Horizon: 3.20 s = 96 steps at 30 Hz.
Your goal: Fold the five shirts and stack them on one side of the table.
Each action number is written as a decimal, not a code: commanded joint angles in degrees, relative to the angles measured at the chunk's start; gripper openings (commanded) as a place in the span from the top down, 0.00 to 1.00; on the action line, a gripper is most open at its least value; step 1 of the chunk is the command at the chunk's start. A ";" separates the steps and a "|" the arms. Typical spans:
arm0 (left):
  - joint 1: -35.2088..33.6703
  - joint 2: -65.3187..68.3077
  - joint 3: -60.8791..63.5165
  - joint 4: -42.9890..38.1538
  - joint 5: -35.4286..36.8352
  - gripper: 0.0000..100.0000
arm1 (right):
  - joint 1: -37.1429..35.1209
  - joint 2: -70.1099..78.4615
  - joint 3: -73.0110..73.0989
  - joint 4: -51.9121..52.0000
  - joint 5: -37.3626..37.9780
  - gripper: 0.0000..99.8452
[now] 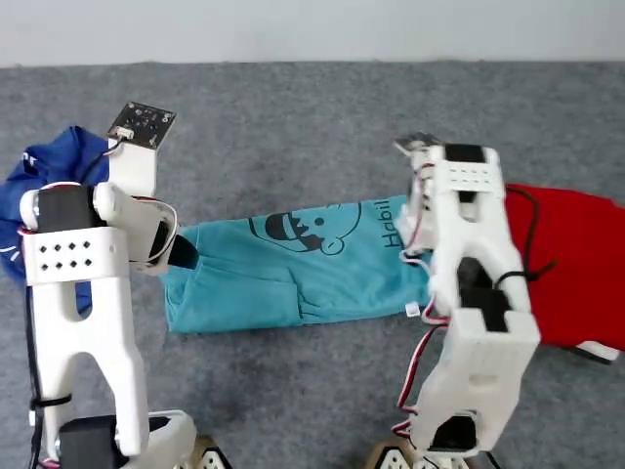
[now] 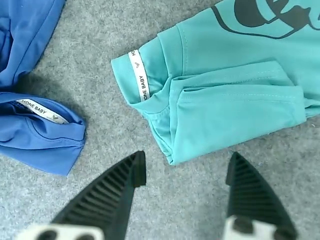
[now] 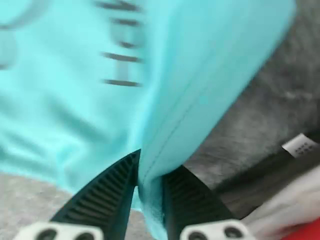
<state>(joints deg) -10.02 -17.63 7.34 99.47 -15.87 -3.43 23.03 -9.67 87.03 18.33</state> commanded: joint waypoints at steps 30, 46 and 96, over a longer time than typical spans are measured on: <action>-16.97 -1.76 2.24 1.05 -0.79 0.73 | -45.23 -7.43 -3.60 -17.45 -3.87 0.99; -23.82 -1.85 0.66 0.97 -0.79 0.73 | -49.01 6.64 -14.86 -17.80 -7.38 0.99; -23.82 -2.02 0.75 0.97 -0.79 0.73 | -40.57 19.74 -35.16 -2.07 -11.52 0.71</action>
<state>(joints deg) -33.58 -17.98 9.71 99.56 -16.22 -44.75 41.41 -42.64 84.66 7.60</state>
